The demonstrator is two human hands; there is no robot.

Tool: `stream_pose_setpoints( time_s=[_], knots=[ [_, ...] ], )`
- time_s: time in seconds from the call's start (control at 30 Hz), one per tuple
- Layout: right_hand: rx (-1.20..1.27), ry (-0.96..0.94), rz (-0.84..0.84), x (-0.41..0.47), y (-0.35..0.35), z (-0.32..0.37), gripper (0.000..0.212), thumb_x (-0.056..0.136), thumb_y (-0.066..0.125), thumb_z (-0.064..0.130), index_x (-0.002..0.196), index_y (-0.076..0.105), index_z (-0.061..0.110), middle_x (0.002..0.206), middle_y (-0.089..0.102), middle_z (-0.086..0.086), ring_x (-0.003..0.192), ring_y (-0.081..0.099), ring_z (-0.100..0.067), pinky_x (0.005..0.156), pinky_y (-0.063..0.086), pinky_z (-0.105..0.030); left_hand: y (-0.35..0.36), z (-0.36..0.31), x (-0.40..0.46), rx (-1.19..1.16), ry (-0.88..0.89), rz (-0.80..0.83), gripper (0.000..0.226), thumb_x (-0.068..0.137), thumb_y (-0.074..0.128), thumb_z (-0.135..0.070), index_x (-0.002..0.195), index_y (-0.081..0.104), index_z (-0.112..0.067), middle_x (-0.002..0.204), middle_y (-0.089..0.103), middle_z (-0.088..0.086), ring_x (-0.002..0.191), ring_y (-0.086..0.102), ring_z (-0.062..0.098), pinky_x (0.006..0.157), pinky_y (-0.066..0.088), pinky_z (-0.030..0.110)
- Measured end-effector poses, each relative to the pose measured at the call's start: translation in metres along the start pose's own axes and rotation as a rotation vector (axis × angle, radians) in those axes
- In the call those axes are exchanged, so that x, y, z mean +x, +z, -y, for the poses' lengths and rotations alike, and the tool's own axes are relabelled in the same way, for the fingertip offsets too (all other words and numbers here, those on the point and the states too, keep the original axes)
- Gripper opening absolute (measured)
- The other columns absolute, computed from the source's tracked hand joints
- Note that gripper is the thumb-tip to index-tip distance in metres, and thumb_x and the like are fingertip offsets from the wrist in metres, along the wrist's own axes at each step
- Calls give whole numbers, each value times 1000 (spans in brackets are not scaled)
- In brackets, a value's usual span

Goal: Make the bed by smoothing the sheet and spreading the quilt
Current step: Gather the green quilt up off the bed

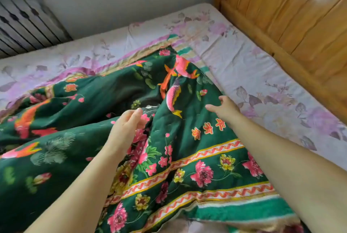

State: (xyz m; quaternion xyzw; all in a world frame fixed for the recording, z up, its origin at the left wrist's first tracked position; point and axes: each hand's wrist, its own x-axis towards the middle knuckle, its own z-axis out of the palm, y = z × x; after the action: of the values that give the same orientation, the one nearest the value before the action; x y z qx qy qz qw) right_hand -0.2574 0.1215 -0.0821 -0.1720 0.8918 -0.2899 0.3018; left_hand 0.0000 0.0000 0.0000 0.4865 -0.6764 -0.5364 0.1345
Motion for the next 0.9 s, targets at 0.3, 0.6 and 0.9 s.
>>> stream_pose_setpoints(
  time_s=[0.3,0.6,0.9],
  knots=[
    [-291,253,26,102,22,-81,111,58,84,51,141,28,4,146,39,-13,134,38,-31,106,38,-46,89,50,78,99,-186,89,24,99,40,-38,106,56,-22,96,67,-4,95,63,14,93,45,38],
    [-165,437,319,142,22,-125,141,34,97,40,147,20,8,142,45,-14,126,49,-31,106,41,-47,123,68,105,155,-249,149,30,99,41,-34,106,61,-14,95,68,2,92,63,19,87,46,35],
    [-214,340,71,60,21,-55,64,55,84,29,110,51,19,100,61,-5,87,58,-27,85,52,-38,102,67,82,215,-215,197,18,94,52,-33,106,59,-22,100,68,2,99,62,20,93,47,36]
  ],
)
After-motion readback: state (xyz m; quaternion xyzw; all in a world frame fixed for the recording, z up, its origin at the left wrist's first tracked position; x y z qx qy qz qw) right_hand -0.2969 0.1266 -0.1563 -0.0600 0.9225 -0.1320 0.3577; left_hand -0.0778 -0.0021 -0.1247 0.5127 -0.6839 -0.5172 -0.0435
